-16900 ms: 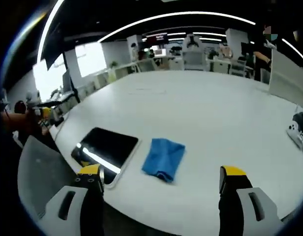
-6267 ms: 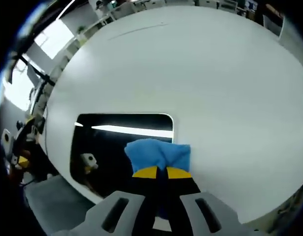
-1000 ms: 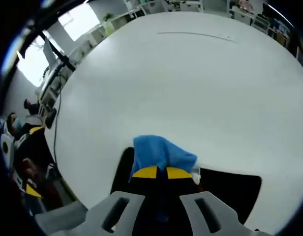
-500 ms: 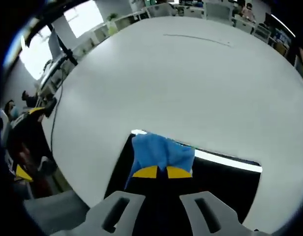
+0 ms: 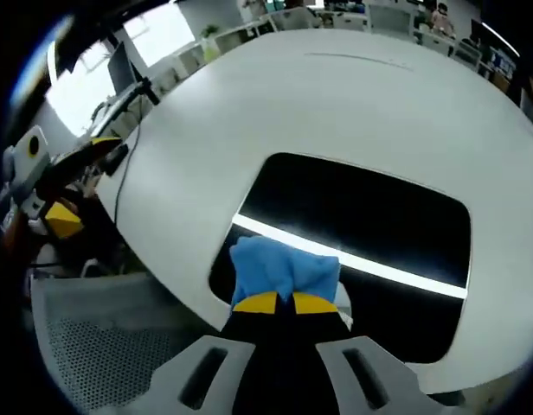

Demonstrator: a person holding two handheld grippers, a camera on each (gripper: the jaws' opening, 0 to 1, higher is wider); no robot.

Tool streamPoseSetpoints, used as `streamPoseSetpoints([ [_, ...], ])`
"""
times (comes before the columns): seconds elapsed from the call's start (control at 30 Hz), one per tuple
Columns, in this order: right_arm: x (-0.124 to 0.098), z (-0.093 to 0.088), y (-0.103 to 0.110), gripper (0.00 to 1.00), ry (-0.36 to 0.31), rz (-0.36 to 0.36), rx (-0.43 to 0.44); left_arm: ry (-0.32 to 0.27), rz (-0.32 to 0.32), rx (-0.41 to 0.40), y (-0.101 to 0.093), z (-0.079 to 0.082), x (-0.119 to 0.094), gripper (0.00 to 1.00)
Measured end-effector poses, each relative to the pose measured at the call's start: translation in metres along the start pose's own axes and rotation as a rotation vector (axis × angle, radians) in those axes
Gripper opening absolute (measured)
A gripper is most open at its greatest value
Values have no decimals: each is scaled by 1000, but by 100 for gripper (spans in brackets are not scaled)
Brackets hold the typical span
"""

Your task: Wipe the mirror surface with the cleaning cloth until all visible marks leave the cleaned area.

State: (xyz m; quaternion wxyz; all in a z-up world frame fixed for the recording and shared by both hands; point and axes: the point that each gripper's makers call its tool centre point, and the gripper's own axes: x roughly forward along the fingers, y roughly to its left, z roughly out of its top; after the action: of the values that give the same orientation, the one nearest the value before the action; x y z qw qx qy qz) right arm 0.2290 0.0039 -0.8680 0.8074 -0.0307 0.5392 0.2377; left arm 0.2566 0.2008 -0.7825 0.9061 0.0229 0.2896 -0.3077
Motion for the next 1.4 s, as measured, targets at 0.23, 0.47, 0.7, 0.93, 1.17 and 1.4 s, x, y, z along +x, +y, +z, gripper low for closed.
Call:
streamPoseSetpoints([
  [0.23,-3,-9,6,0,-1,36,-25,11,-17,15,-5,-1,-1,100],
  [0.47,-7,6,3,0,-92,49,6,5,-15,17,-6,1,0,100],
  [0.7,1,-5,1,0,-14,46,-20,5,-10,16,-11,1,-1,100],
  [0.93,-9,-7,-25,0,-27,34,25,7,-4,10,-12,0,0,100],
  [1.17,-18,-15,-47,0,-39,31,72,1,-9,15,-15,4,5,100],
  [1.4,-15,-12,-43,0,-28,22,48,-2,-3,1,-15,2,5,100],
])
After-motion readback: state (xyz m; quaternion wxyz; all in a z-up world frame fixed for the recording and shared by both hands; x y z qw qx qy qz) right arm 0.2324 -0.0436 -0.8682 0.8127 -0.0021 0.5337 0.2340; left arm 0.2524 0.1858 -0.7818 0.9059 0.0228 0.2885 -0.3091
